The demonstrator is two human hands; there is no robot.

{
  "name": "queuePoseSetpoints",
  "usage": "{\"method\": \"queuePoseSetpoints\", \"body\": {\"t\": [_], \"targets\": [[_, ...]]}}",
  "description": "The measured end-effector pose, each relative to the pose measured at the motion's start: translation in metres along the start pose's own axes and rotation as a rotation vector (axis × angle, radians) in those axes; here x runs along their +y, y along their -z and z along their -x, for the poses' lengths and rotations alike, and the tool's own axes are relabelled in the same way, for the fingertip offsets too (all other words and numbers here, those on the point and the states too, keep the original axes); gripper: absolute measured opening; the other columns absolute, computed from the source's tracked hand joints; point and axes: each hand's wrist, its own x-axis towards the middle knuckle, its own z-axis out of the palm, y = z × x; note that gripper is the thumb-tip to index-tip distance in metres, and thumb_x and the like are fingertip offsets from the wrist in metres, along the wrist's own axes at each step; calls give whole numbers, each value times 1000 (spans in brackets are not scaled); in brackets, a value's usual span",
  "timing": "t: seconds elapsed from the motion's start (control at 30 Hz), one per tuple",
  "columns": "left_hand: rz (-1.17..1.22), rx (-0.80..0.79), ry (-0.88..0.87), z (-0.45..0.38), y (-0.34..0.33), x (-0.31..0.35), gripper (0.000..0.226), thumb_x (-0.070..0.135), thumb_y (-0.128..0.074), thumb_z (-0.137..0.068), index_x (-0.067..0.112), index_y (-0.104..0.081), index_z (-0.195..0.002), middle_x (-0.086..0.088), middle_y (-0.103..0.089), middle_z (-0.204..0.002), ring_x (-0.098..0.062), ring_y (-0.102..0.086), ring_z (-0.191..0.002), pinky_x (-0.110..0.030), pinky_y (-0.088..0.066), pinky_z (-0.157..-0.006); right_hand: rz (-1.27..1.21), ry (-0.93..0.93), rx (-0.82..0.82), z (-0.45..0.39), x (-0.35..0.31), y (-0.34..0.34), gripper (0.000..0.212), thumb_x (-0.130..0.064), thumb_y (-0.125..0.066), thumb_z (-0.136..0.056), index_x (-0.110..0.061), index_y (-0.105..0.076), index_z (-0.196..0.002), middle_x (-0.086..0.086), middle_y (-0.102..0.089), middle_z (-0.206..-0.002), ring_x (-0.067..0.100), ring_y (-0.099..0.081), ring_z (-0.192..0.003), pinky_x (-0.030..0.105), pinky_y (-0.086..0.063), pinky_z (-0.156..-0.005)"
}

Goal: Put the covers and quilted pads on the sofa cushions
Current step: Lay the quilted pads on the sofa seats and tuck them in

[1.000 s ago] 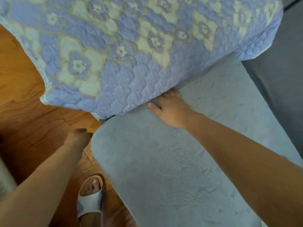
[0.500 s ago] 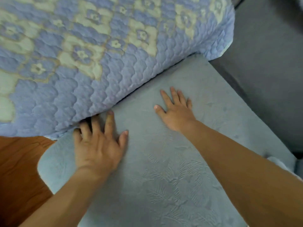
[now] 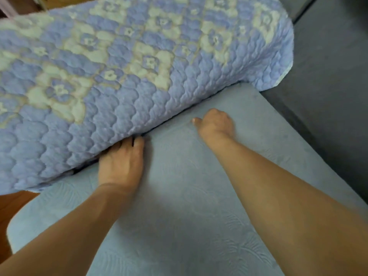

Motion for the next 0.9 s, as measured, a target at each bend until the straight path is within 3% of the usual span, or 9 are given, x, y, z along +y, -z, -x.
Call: {"method": "queuePoseSetpoints", "body": {"t": [0.17,0.27,0.37,0.43,0.5,0.57,0.7,0.8,0.9], "targets": [[55,30,59,3,13,-3,17,-1,-50,-84,0,-63,-93,-25,-65,-83,-41,-63,-69,-45,-49,-54,33,-23,-39,-14,-15,-8,32,-28,-61,-96,-12,-64,-124,13,-63,-130,31,-60,-121,36,-48,-96],[129,46,55,18,20,3,42,-3,-52,-86,4,-58,-126,-24,-61,-120,-44,-59,-108,-55,-49,-83,-47,-26,-32,-19,-11,-15,29,-28,-57,-95,-8,-67,-114,16,-66,-122,33,-62,-114,35,-49,-93],[253,-95,-177,44,22,28,54,21,-46,-95,8,-46,-148,-17,-40,-155,-37,-34,-144,-54,-30,-115,-465,-31,39,-29,-19,-19,20,-19,-59,-92,-7,-70,-103,16,-71,-107,32,-66,-101,37,-50,-84],[245,-186,-135,40,14,31,69,46,-36,-98,6,-34,-154,-16,-28,-162,-32,-24,-151,-51,-21,-121,-890,-40,-7,-37,-25,-18,13,-8,-61,-89,-11,-70,-98,7,-72,-97,22,-65,-90,34,-50,-81],[219,-222,-59,28,9,28,83,60,-30,-94,4,-28,-156,-18,-29,-161,-33,-26,-149,-48,-19,-122,-996,89,-55,-36,-14,-16,15,-4,-62,-89,-16,-71,-87,0,-69,-84,10,-58,-78,30,-49,-77],[204,-262,1,13,8,24,87,64,-30,-91,5,-28,-155,-19,-39,-155,-35,-36,-141,-46,-25,-119,-761,326,-79,-30,5,-13,15,-9,-61,-94,-11,-75,-96,5,-70,-96,14,-60,-89,28,-47,-88],[238,-319,119,-22,18,25,80,61,-28,-92,-1,-51,-137,-28,-59,-132,-42,-54,-125,-48,-45,-104,170,764,-14,-29,24,4,59,-51,-31,-93,-22,-61,-135,6,-54,-142,31,-45,-129,41,-36,-112],[234,-368,165,-35,25,24,85,68,-26,-95,1,-48,-141,-24,-49,-146,-38,-40,-141,-45,-31,-118,321,822,-59,-40,6,13,66,-55,-19,-95,-25,-45,-148,5,-43,-155,30,-36,-141,44,-28,-118],[229,-356,162,-37,28,27,100,81,-24,-88,5,-33,-153,-19,-28,-161,-34,-20,-151,-43,-13,-124,258,708,-155,-62,-7,-1,70,-57,-19,-92,-27,-32,-154,7,-40,-157,33,-42,-139,45,-38,-112]]}}
